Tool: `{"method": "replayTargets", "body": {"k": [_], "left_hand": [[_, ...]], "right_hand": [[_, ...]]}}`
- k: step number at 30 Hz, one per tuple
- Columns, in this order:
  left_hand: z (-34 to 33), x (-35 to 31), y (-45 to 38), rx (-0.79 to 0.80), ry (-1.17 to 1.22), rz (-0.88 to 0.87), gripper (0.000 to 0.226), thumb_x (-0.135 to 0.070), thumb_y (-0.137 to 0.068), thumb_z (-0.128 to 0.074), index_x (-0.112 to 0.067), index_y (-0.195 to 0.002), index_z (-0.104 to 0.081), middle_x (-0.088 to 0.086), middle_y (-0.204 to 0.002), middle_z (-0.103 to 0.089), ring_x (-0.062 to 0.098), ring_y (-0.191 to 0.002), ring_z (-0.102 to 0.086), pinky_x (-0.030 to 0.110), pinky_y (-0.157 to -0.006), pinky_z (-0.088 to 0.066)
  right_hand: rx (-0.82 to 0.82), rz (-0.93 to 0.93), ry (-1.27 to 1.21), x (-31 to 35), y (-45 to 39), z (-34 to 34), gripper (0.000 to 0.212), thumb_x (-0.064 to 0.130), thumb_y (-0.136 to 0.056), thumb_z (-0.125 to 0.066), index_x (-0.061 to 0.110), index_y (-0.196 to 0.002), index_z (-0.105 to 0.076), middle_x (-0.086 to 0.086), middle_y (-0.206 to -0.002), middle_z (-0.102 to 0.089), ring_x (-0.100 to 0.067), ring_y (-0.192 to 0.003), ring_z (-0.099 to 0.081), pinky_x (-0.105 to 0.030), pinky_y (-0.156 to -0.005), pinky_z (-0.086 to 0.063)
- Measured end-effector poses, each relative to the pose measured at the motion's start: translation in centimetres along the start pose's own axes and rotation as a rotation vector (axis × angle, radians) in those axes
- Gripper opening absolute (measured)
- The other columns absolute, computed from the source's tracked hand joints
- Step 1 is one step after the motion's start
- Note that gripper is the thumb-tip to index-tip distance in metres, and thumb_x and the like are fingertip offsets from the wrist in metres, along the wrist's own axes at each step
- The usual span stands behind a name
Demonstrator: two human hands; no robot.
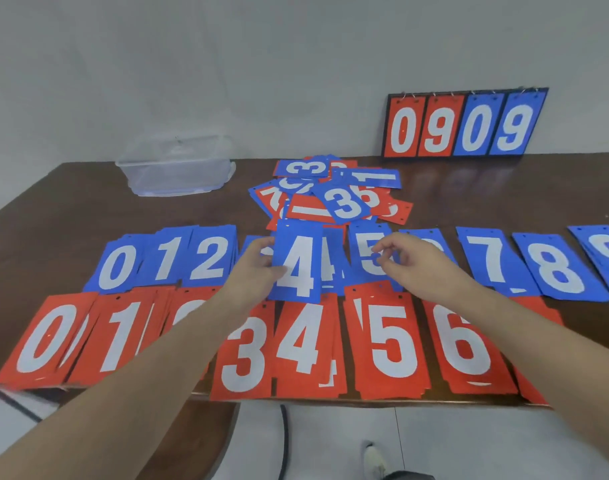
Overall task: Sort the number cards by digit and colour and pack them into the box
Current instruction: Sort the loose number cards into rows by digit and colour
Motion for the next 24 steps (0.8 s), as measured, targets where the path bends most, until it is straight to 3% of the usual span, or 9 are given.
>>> {"method": "replayTargets", "body": {"k": [4, 7, 9, 11, 14, 16, 19, 21, 24], "left_hand": [[-2.0, -0.8, -2.3, -0.022, 0.058, 0.043, 0.045, -0.008, -0.097, -0.063, -0.023, -0.135, -0.044, 0.0, -0.111, -0.067, 0.018, -0.094, -0.067, 0.031, -0.075, -0.059], [-3.3, -1.3, -4.1, -0.023, 0.079, 0.073, 0.049, -0.006, -0.094, -0.067, -0.023, -0.135, -0.047, 0.004, -0.115, -0.07, 0.021, -0.101, -0.069, 0.042, -0.089, -0.059], [-4.1, -1.6, -4.8, -0.009, -0.025, 0.025, 0.051, -0.005, -0.093, -0.067, -0.023, -0.136, -0.046, -0.008, -0.089, -0.07, 0.006, -0.078, -0.068, 0.024, -0.069, -0.057], [-4.6, -1.9, -5.1, -0.018, -0.297, -0.055, 0.057, -0.008, -0.092, -0.067, -0.025, -0.14, -0.041, -0.009, -0.075, -0.057, 0.005, -0.063, -0.056, 0.019, -0.055, -0.045], [-4.4, -2.3, -5.7, -0.084, -0.722, -0.175, 0.066, -0.024, -0.087, -0.075, -0.029, -0.143, -0.04, -0.001, -0.113, -0.052, 0.021, -0.102, -0.057, 0.034, -0.081, -0.054], [-4.1, -2.8, -6.2, -0.12, -0.851, -0.207, 0.063, -0.031, -0.085, -0.076, -0.03, -0.141, -0.045, -0.002, -0.133, -0.044, 0.024, -0.124, -0.045, 0.038, -0.096, -0.05], [-3.7, -3.9, -7.1, -0.128, -0.854, -0.242, 0.044, -0.033, -0.091, -0.069, -0.031, -0.133, -0.054, -0.007, -0.128, -0.047, 0.02, -0.123, -0.044, 0.031, -0.094, -0.043], [-3.1, -4.3, -8.3, -0.146, -0.784, -0.214, 0.032, -0.031, -0.094, -0.065, -0.033, -0.126, -0.058, -0.01, -0.119, -0.053, 0.017, -0.114, -0.051, 0.031, -0.09, -0.048], [-2.6, -4.7, -10.7, -0.143, -0.708, -0.122, 0.034, -0.034, -0.096, -0.064, -0.031, -0.129, -0.056, -0.008, -0.133, -0.055, 0.017, -0.119, -0.055, 0.031, -0.091, -0.05]], "right_hand": [[0.007, 0.008, -0.037, -1.9, -1.5, 1.0, 0.015, 0.025, -0.098, -0.06, 0.036, -0.108, -0.062, 0.017, -0.097, -0.063, 0.002, -0.067, -0.055, -0.02, -0.061, -0.043], [0.01, 0.022, -0.059, -2.9, -3.0, 1.5, 0.015, 0.023, -0.098, -0.061, 0.035, -0.107, -0.063, 0.016, -0.101, -0.063, 0.002, -0.079, -0.056, -0.014, -0.065, -0.044], [0.011, 0.031, -0.074, -3.3, -4.0, 1.9, 0.014, 0.021, -0.098, -0.061, 0.034, -0.106, -0.064, 0.015, -0.097, -0.062, 0.007, -0.076, -0.055, -0.011, -0.062, -0.041], [0.02, 0.037, -0.089, -3.7, -4.9, 2.1, 0.014, 0.021, -0.099, -0.06, 0.032, -0.106, -0.064, 0.014, -0.089, -0.059, 0.009, -0.07, -0.054, -0.011, -0.059, -0.04], [0.045, 0.054, -0.09, -4.2, -6.6, 2.4, 0.017, 0.02, -0.098, -0.06, 0.035, -0.107, -0.063, 0.013, -0.093, -0.061, 0.009, -0.073, -0.054, -0.01, -0.062, -0.041], [0.059, 0.076, -0.069, -4.2, -7.9, 2.6, 0.017, 0.018, -0.099, -0.059, 0.031, -0.108, -0.063, 0.015, -0.091, -0.06, 0.013, -0.076, -0.052, -0.005, -0.063, -0.04], [0.072, 0.102, -0.039, -4.2, -10.2, 2.7, 0.015, 0.018, -0.099, -0.058, 0.027, -0.11, -0.065, 0.02, -0.092, -0.058, 0.016, -0.081, -0.053, -0.004, -0.063, -0.039], [0.08, 0.106, -0.012, -4.1, -11.9, 2.5, 0.015, 0.021, -0.098, -0.059, 0.029, -0.111, -0.064, 0.018, -0.099, -0.06, 0.005, -0.09, -0.057, -0.009, -0.066, -0.041], [0.102, 0.11, 0.036, -4.2, -14.8, 1.7, 0.018, 0.03, -0.096, -0.065, 0.029, -0.114, -0.063, 0.011, -0.109, -0.06, -0.008, -0.102, -0.058, -0.017, -0.075, -0.043]]}}
Point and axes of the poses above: each hand's wrist, its own y-axis away from the middle knuckle, its own z-axis out of the back of the hand, x = y × z, the point moved 5 cm from there along -y, towards the middle knuckle
